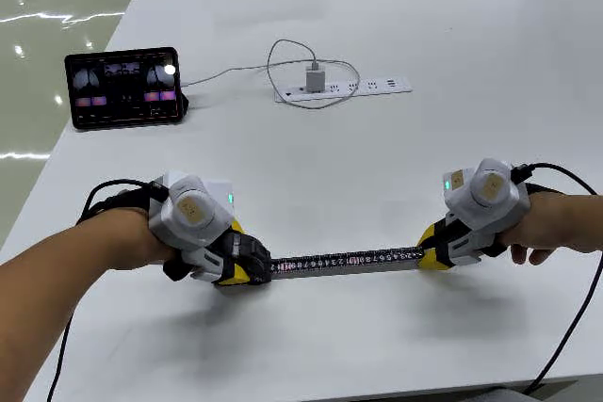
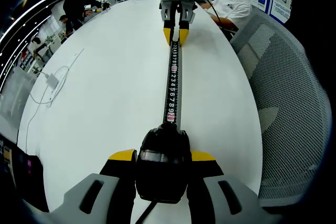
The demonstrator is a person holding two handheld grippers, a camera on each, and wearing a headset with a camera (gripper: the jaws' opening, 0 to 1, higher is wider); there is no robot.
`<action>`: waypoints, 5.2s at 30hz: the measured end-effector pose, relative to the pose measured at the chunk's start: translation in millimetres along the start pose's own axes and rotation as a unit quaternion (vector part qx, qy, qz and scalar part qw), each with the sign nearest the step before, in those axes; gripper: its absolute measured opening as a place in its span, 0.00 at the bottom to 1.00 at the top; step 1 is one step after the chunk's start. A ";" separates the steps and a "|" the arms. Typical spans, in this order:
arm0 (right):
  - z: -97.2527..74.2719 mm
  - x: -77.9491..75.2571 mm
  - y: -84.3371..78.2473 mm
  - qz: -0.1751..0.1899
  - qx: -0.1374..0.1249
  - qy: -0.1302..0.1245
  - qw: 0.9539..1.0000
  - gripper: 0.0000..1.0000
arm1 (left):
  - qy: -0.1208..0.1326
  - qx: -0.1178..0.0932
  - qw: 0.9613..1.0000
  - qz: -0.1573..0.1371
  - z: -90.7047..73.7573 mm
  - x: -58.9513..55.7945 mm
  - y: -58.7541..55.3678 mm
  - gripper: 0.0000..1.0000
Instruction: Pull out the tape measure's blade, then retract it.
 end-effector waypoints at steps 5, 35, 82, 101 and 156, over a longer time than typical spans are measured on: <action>-1.9 1.0 -0.9 0.004 -0.001 -0.001 1.000 0.10 | 0.000 0.000 1.000 0.000 0.1 0.0 0.0 0.32; -6.1 5.0 -1.0 -0.015 0.021 -0.022 0.999 0.11 | 0.003 0.001 1.000 0.000 1.7 1.4 1.5 0.33; -10.4 6.2 3.0 -0.068 0.057 -0.019 0.996 0.37 | -0.001 -0.015 0.999 -0.043 -6.6 -6.0 1.0 0.70; -6.7 10.9 1.0 -0.032 0.049 -0.013 0.998 0.59 | -0.020 -0.027 0.993 -0.112 -5.6 -18.0 -8.1 0.96; -61.4 50.9 -48.4 0.180 -0.127 -0.168 0.961 0.99 | 0.161 -0.171 0.919 -0.317 -43.6 -42.0 -63.7 0.99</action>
Point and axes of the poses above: the centre of the closed fingertips' face, and the gripper's own axes: z roughly forward along the fingers, x roughly to its left, y roughly out of its top, the point moved 4 cm from there along -z, roughly backward along the fingers, and after that the axes turned 2 degrees about x, right-handed, at the moved point
